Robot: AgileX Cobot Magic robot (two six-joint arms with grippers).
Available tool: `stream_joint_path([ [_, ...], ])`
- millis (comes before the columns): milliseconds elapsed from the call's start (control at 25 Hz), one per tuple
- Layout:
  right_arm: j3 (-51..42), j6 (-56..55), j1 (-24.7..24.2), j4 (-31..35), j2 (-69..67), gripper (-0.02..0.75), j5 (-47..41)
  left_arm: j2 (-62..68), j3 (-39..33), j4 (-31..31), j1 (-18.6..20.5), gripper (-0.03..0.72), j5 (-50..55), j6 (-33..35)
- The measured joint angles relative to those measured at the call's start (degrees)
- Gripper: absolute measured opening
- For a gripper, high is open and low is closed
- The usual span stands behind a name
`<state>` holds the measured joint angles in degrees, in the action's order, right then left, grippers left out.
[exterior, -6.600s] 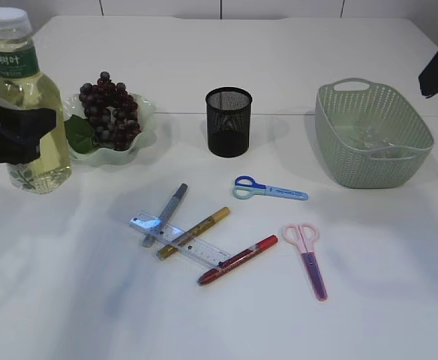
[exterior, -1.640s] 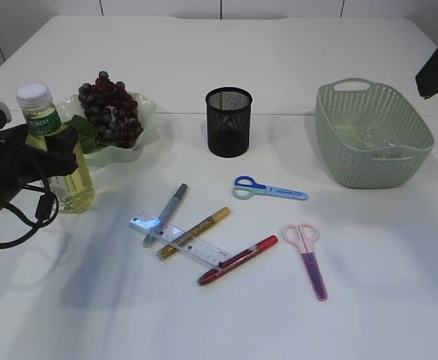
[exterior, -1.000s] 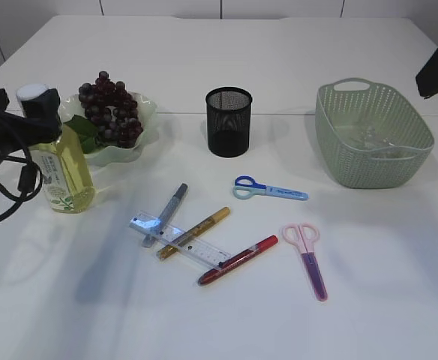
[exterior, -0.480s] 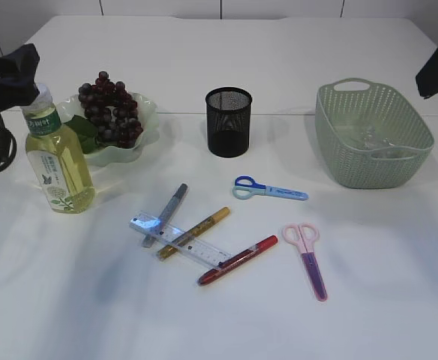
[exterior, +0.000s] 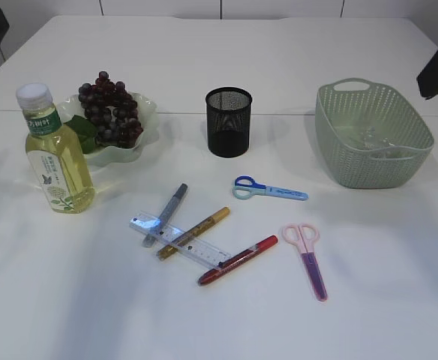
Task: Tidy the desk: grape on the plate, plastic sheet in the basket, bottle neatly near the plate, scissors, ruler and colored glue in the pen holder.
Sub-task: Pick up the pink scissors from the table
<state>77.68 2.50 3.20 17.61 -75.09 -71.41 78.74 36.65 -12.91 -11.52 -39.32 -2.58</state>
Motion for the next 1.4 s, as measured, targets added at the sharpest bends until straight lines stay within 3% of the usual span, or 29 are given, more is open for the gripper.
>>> stream_joint_path([
  [240,0.0,0.0,0.0,-0.1,0.0,0.503,0.0,-6.7,2.4,2.5,0.0,0.592,17.5,0.0],
  [600,0.0,0.0,0.0,1.1,0.0,0.503,0.0,-15.9,11.9,4.7,0.0,0.585,62.2,0.0],
  [960,0.0,0.0,0.0,6.9,0.0,0.503,0.0,-17.2,27.0,5.3,0.0,0.573,104.0,0.0],
  [1240,0.0,-1.9,0.1,6.5,0.0,0.503,0.0,-17.7,30.1,4.5,0.0,0.494,110.7,-0.1],
  [1400,0.0,-7.4,1.3,-0.9,0.0,0.503,0.0,-17.7,30.1,2.5,0.0,0.472,110.7,-0.1],
])
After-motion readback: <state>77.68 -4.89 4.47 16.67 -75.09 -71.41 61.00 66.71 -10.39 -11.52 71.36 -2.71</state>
